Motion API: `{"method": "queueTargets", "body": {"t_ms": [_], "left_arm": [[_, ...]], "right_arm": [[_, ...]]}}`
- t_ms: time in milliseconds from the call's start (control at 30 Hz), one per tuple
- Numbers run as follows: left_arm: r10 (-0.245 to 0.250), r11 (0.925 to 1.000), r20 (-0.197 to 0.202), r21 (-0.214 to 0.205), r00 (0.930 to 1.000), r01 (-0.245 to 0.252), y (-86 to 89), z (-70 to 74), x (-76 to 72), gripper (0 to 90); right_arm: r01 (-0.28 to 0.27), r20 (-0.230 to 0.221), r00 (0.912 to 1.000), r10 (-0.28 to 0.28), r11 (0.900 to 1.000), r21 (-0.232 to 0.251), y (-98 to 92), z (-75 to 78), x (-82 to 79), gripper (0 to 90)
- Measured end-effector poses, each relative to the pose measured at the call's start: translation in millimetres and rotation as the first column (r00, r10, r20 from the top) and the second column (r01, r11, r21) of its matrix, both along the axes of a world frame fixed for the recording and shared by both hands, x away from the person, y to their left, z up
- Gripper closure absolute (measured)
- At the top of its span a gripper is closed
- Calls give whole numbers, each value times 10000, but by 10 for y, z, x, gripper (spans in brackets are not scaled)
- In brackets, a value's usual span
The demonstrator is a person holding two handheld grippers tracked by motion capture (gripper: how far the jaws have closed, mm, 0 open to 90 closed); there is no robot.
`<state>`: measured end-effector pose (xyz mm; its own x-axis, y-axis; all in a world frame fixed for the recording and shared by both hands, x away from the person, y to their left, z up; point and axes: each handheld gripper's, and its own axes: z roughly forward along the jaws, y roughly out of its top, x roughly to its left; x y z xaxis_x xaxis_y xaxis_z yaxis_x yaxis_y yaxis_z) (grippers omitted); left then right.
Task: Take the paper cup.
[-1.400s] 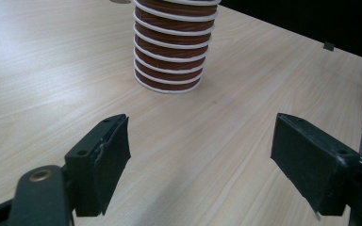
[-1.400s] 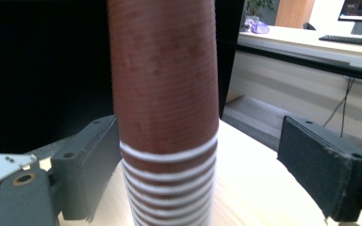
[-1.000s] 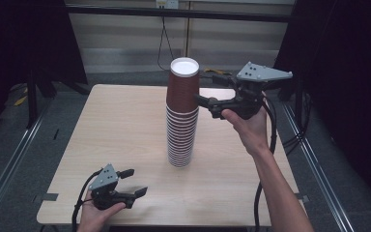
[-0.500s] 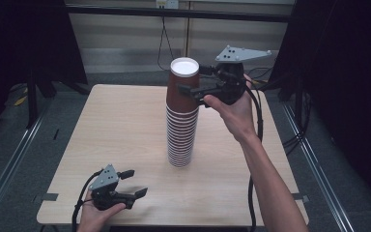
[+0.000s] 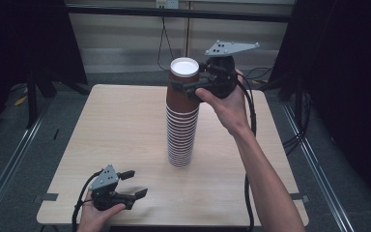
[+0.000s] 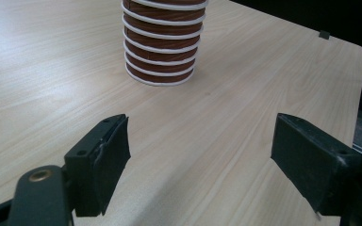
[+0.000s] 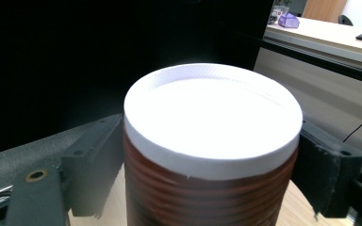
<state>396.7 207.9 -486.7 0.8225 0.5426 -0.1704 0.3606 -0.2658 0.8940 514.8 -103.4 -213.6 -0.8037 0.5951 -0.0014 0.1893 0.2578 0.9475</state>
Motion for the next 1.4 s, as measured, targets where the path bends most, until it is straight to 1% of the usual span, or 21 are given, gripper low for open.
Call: {"method": "queueTargets", "body": {"t_ms": [100, 167, 233, 433, 633, 733, 800, 833, 1033, 1100, 1200, 1400], "left_arm": [[-9, 10000, -10, -43, 10000, 9, -1, 2, -3, 198], [-11, 10000, -42, -17, 10000, 11, -1, 0, 3, 197], [-19, 10000, -25, -9, 10000, 19, -4, -3, 8, 198], [-60, 10000, -55, 26, 10000, 60, -11, -8, 16, 198], [-53, 10000, -151, -57, 9999, 53, -19, -16, 22, 199], [-9, 10000, -164, -43, 9999, 9, -22, -17, 26, 201], [-38, 10000, -163, -8, 9999, 38, -21, -17, 29, 201], [-32, 10000, -172, -15, 9998, 31, -25, -20, 29, 201], [-16, 10000, -152, -9, 9999, 16, -20, -20, 30, 200], [-18, 10000, -154, 9, 9999, 18, -19, -20, 32, 200], [-21, 10000, -153, -2, 9999, 21, -22, -21, 31, 201], [38, 10000, -129, -22, 9999, -38, -18, -20, 32, 203]], "right_arm": [[-39, -130, 9999, 39, 10000, 24, 1, -8, 17, 186], [-22, -100, 9999, 23, 10000, 33, 0, -27, 20, 188], [-103, -283, 9995, 103, 9999, 22, -7, -43, 37, 192], [-175, -240, 9996, 176, 9998, 38, -6, -37, 48, 203], [-283, 19, 9996, 283, 9988, 394, -38, 33, 27, 206], [-270, 44, 9996, 269, 9993, 275, -31, 55, 24, 207], [-275, 113, 9996, 271, 9990, 344, -36, 61, 19, 208], [-278, 181, 9995, 270, 9984, 499, -50, 74, 13, 209], [-404, 401, 9985, 374, 9961, 783, -77, 129, -2, 211], [-422, 478, 9981, 378, 9944, 964, -82, 145, -8, 212], [-304, 626, 9978, 239, 9939, 1059, -77, 167, -20, 213], [-248, 651, 9978, 159, 9901, 1380, -95, 197, -28, 216]]}}
